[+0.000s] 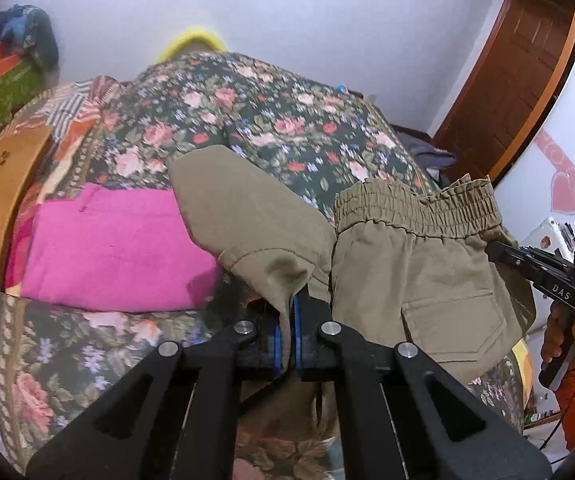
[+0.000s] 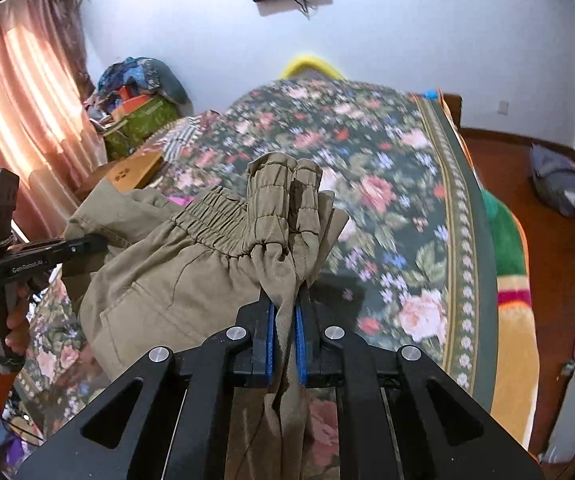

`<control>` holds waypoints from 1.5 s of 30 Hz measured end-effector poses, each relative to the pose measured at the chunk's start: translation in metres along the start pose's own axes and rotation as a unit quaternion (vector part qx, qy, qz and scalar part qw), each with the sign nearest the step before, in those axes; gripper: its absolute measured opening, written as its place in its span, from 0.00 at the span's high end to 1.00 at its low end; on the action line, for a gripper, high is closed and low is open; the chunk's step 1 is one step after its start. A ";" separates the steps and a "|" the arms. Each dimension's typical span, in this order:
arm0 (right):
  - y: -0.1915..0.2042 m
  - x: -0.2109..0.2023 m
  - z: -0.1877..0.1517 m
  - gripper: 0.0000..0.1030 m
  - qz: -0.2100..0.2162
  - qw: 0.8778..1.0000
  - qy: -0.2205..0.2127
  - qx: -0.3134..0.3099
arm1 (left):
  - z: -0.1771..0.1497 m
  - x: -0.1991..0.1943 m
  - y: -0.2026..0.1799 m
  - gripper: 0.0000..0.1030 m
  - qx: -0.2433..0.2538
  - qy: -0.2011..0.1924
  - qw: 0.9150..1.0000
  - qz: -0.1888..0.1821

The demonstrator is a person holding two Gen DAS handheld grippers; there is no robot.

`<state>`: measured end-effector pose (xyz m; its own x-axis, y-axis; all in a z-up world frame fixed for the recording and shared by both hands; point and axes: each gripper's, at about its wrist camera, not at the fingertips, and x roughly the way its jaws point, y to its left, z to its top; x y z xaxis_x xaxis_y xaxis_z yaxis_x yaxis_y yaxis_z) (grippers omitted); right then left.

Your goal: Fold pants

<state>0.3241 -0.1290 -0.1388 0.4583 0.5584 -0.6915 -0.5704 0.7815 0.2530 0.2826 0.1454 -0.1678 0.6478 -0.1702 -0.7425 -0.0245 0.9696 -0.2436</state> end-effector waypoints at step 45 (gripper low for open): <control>0.158 0.221 0.073 0.91 0.057 0.991 0.090 -0.087 | 0.010 0.061 0.288 0.91 -0.117 0.043 0.987 0.103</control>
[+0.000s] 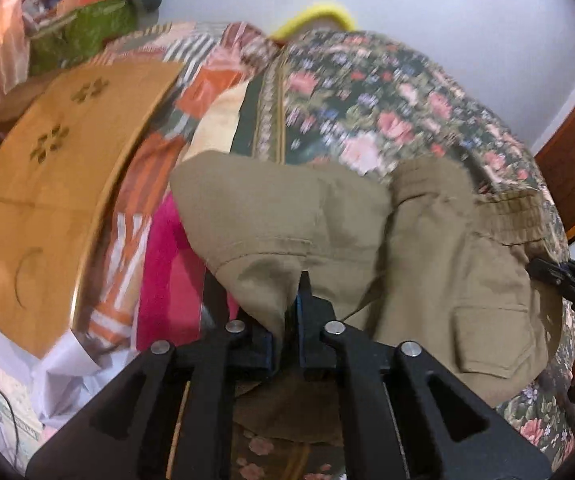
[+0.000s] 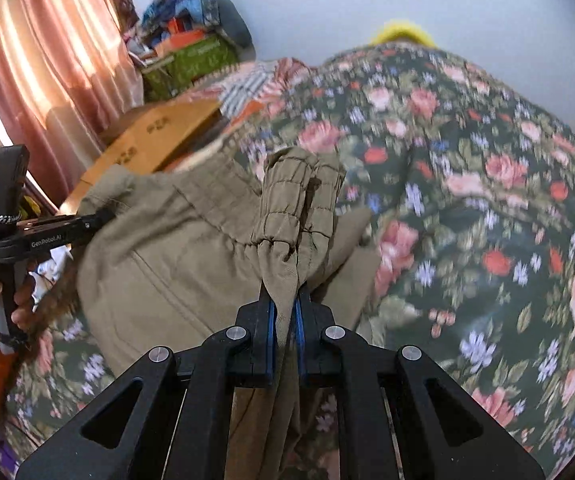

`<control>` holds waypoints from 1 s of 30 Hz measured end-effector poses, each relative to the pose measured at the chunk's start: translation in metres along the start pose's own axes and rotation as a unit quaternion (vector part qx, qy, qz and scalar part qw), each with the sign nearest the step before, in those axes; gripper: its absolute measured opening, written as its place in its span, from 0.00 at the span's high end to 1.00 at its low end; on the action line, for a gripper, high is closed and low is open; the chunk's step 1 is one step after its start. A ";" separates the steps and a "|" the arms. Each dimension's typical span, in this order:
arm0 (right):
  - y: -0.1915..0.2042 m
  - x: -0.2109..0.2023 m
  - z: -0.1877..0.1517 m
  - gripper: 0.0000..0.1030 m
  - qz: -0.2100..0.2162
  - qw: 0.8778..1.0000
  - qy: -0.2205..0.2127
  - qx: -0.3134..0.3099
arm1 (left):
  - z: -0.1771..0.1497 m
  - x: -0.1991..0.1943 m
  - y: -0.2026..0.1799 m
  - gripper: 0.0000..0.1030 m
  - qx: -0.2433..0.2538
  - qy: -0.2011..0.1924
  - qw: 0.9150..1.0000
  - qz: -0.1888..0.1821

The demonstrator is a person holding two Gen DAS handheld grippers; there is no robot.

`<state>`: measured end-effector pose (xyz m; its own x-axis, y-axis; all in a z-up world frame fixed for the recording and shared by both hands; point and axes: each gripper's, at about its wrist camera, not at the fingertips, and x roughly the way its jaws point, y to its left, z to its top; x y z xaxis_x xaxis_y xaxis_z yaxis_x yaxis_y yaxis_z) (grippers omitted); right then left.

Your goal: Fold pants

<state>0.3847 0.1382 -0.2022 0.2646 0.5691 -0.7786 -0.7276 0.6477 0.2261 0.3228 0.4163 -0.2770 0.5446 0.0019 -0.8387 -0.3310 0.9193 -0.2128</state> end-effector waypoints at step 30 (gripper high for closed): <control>0.067 -0.234 -0.024 0.66 -0.034 0.979 -0.192 -0.053 | -0.070 -0.287 -0.122 0.50 0.083 -0.227 0.970 0.007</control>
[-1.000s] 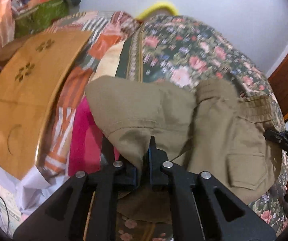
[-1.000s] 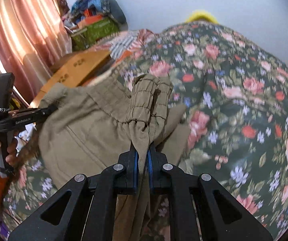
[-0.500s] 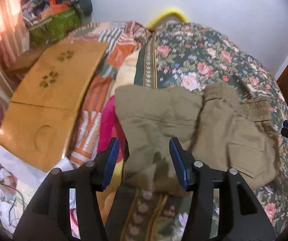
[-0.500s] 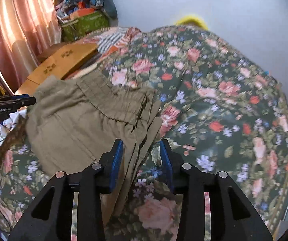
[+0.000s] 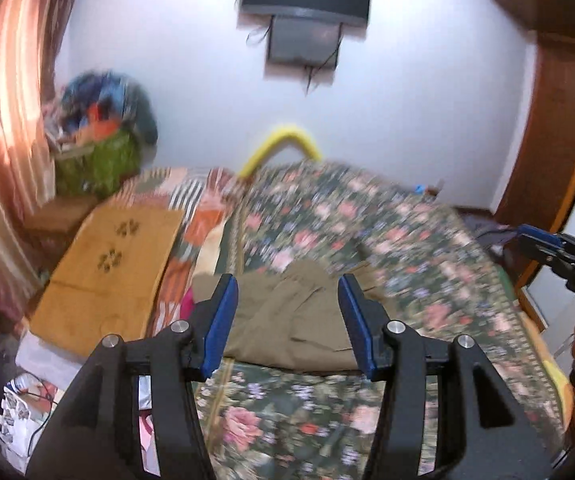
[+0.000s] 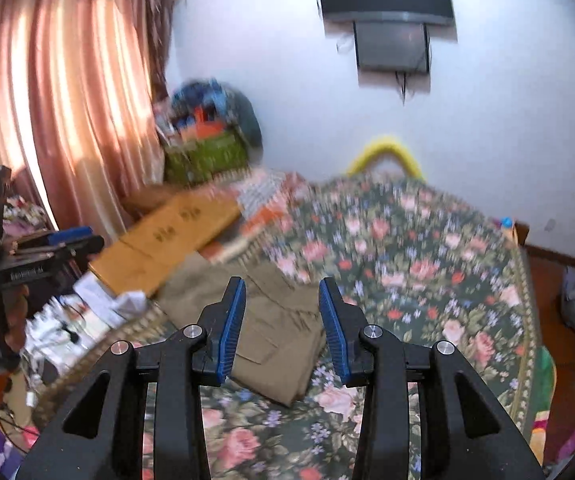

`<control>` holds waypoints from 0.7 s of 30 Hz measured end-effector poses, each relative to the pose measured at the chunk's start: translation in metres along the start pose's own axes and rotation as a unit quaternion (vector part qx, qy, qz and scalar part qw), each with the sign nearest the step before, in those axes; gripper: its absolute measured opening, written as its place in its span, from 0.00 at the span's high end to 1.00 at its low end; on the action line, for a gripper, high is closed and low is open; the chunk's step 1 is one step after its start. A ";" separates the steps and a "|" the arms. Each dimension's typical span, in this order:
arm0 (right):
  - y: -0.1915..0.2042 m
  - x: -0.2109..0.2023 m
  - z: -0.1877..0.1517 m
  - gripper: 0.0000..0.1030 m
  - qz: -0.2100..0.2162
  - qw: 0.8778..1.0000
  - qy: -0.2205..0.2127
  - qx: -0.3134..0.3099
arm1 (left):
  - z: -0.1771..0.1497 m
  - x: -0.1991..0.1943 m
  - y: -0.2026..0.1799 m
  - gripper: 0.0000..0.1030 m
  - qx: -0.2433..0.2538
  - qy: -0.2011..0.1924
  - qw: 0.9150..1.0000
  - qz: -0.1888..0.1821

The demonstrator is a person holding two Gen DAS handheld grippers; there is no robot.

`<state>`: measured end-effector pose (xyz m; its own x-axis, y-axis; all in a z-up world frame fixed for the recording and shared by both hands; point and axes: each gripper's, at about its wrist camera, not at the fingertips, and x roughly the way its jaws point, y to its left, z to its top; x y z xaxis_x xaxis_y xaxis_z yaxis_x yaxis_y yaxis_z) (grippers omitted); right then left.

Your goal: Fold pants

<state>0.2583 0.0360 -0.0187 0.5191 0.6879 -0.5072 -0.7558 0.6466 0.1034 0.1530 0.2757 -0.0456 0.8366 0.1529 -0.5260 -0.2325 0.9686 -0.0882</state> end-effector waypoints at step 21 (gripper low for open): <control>0.071 -0.172 -0.035 0.24 0.024 0.982 -0.186 -0.029 | -0.051 -0.197 -0.096 0.09 0.013 -0.165 0.986 0.000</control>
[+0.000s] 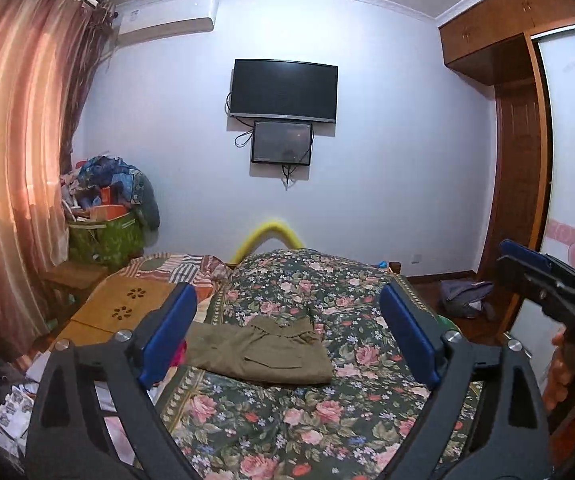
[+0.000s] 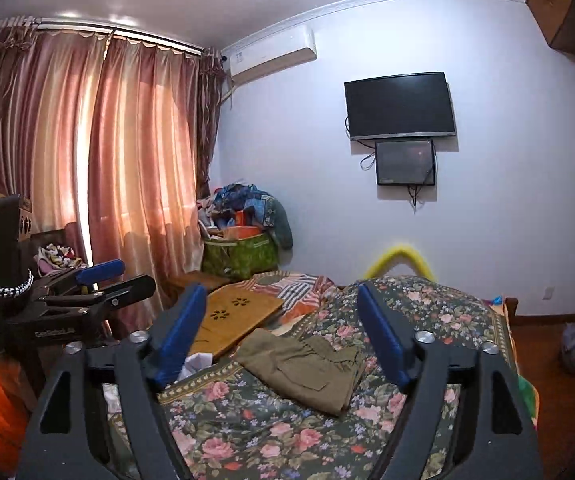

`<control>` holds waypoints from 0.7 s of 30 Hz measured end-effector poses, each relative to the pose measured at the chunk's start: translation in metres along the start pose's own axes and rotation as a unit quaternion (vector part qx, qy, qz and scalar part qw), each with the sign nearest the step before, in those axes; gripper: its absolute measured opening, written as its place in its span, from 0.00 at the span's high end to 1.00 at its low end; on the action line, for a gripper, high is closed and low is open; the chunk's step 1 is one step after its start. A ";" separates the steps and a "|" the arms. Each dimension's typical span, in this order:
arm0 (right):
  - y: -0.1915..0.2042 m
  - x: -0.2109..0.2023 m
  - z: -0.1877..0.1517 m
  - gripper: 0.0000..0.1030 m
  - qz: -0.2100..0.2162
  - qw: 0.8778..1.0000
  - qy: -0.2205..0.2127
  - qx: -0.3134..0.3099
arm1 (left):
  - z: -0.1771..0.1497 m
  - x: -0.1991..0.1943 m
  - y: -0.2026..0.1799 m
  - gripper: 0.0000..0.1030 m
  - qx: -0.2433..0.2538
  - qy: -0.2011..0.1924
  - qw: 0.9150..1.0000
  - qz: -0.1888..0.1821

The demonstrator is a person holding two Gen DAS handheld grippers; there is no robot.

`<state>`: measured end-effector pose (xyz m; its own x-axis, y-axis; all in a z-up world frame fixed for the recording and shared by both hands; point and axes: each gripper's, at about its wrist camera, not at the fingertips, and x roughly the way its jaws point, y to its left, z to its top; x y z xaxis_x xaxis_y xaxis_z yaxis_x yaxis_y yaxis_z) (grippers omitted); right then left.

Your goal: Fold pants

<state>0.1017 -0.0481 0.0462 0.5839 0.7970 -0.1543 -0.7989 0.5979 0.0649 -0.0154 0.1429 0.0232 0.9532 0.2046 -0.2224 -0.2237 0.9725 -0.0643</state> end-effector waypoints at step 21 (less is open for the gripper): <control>0.007 -0.008 -0.013 0.01 -0.044 0.999 -0.004 0.007 | -0.018 -0.015 -0.008 0.00 0.001 -0.011 1.000 0.021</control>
<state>0.0895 -0.0514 0.0355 0.6530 0.7420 -0.1519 -0.7423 0.6668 0.0659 -0.0313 0.1304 0.0097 0.9475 0.2468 -0.2031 -0.2623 0.9635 -0.0529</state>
